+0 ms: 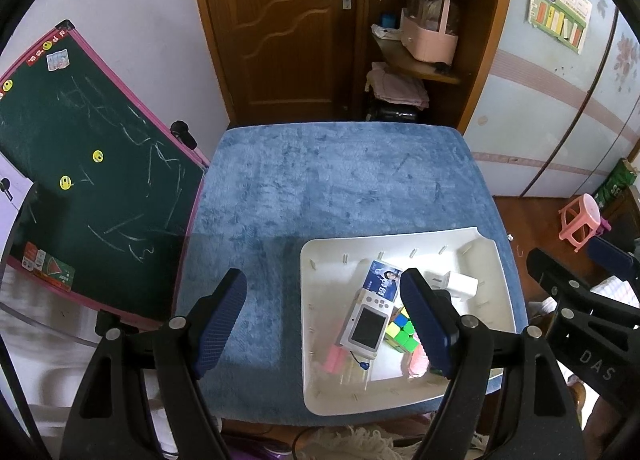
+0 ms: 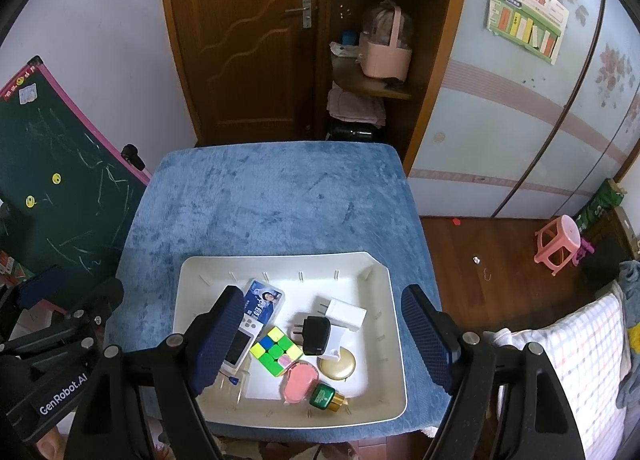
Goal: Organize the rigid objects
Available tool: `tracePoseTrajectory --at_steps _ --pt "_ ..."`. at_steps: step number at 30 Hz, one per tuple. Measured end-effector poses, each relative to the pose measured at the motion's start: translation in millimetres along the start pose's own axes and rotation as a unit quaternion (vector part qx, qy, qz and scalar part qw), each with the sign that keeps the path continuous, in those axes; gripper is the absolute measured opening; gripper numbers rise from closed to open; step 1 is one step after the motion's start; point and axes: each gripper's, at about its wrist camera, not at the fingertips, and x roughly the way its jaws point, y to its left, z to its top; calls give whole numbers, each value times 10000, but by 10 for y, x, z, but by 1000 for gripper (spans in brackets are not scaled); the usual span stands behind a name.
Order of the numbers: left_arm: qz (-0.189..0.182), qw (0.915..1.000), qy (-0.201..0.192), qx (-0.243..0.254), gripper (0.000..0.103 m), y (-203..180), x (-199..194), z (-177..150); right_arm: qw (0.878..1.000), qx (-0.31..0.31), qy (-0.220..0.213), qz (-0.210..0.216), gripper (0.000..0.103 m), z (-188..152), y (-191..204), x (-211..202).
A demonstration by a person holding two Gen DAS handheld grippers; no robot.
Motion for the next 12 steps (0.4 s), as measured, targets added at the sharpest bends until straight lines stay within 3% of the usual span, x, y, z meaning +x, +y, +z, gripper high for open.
tracePoseTrajectory --at_steps 12 --pt "20 10000 4 -3 82 -3 14 13 10000 -35 61 18 81 4 21 79"
